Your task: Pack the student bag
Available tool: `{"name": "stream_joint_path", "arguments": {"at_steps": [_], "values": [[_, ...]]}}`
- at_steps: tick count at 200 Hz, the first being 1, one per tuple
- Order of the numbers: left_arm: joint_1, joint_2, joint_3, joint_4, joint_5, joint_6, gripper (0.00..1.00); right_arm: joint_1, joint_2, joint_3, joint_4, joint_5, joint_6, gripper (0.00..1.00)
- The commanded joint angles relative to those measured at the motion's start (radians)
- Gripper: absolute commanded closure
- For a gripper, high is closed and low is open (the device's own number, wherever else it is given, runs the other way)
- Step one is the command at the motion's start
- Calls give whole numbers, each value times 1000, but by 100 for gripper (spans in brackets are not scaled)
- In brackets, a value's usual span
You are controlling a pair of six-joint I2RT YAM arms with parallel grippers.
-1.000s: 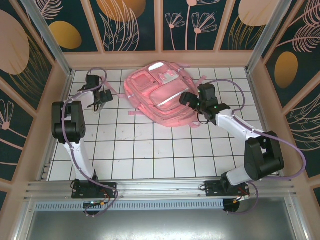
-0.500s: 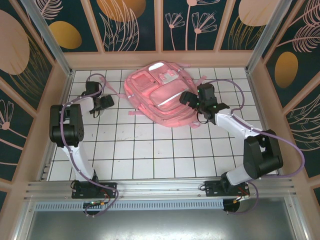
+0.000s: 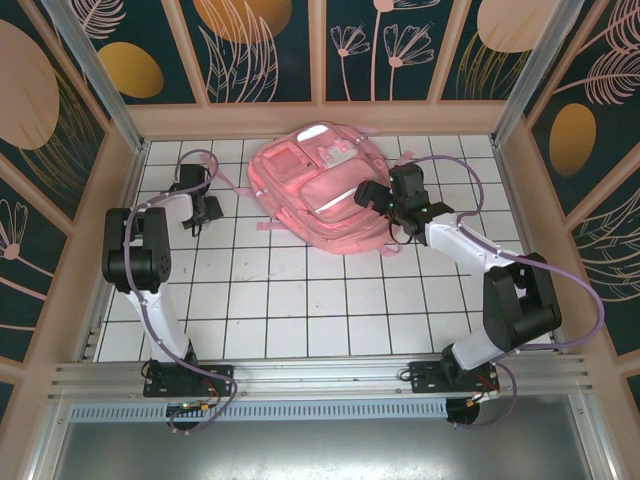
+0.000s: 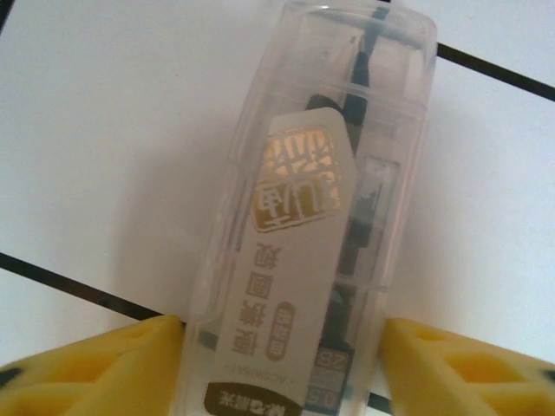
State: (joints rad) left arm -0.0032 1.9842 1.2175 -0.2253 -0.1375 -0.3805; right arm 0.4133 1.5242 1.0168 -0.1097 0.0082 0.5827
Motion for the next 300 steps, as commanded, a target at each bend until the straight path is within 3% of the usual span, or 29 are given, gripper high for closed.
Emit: {"name": "stream_joint_path", "arguments": {"at_steps": [1, 43, 74, 91, 142, 192, 249, 300], "values": [[-17, 57, -16, -105, -2, 0, 30, 7, 15, 38, 13, 23, 1, 1], [-20, 55, -12, -103, 11, 1, 55, 6, 21, 51, 14, 17, -3, 1], [-20, -18, -32, -78, -22, -9, 62, 6, 13, 49, 35, 11, -13, 1], [-20, -88, -51, -52, 7, -22, 66, 8, 25, 65, 57, -71, -25, 3], [-77, -297, -60, 6, 182, -76, 66, 61, 102, 187, 81, -196, -64, 7], [-252, -405, -145, 204, 364, -155, 65, 93, 156, 268, 197, -382, -14, 8], [-481, -415, -220, 403, 368, -174, 66, 101, 178, 269, 313, -491, 40, 9], [-563, -413, -213, 434, 319, -162, 65, 104, 222, 253, 319, -491, 85, 14]]}}
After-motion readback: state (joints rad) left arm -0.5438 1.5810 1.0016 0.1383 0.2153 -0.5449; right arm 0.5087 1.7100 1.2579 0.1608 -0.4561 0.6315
